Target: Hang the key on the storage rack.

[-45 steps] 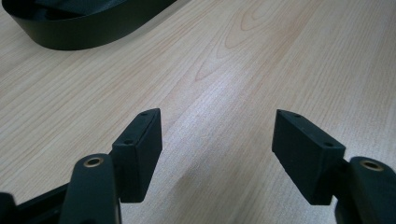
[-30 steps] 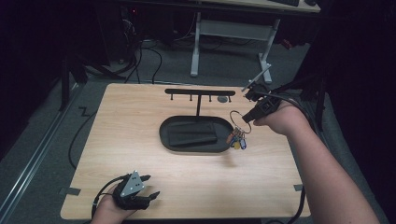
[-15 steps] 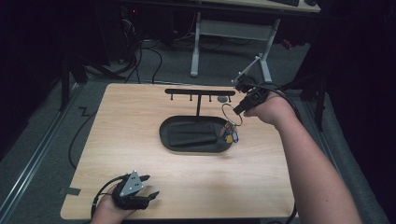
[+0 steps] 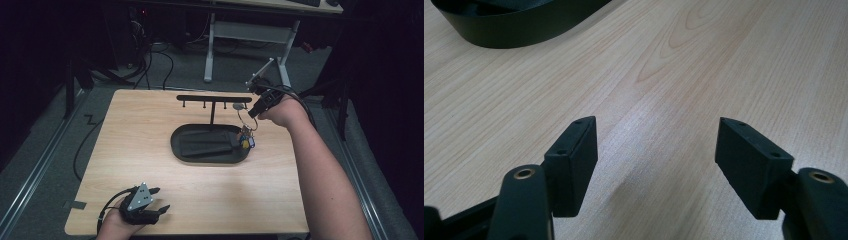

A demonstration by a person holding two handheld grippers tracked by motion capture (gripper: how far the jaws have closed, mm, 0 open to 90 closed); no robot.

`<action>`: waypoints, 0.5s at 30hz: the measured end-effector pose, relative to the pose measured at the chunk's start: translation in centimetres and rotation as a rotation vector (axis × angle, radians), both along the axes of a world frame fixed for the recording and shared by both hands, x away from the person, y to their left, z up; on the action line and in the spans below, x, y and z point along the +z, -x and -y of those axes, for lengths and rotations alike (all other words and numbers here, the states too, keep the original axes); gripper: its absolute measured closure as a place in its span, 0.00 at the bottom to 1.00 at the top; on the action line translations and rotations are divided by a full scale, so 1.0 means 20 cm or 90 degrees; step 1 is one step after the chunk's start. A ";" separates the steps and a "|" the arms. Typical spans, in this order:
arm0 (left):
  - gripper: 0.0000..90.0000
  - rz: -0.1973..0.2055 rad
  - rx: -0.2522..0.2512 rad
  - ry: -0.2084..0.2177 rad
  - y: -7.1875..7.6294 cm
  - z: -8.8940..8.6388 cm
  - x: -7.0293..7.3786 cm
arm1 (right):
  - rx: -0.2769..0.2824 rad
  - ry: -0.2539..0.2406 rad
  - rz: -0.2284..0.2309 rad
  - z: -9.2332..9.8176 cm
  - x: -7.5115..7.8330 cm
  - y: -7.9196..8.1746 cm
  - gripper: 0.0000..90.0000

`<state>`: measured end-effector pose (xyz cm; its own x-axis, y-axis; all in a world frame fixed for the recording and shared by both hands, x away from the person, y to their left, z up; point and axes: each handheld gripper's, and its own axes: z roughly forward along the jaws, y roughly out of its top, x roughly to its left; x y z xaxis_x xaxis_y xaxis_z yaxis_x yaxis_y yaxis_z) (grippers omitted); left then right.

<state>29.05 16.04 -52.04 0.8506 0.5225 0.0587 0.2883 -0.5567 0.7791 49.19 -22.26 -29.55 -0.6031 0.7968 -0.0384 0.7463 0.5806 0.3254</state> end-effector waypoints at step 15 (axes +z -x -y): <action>0.38 -0.007 -0.003 0.000 -0.01 0.00 -0.01 | -0.030 -0.016 -0.009 0.06 -0.08 -0.13 0.94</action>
<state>29.21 16.12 -52.16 0.8540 0.5181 0.0484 0.2944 -0.5577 0.7761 51.77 -23.47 -31.13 -0.5647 0.8252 -0.0102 0.7777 0.5362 0.3283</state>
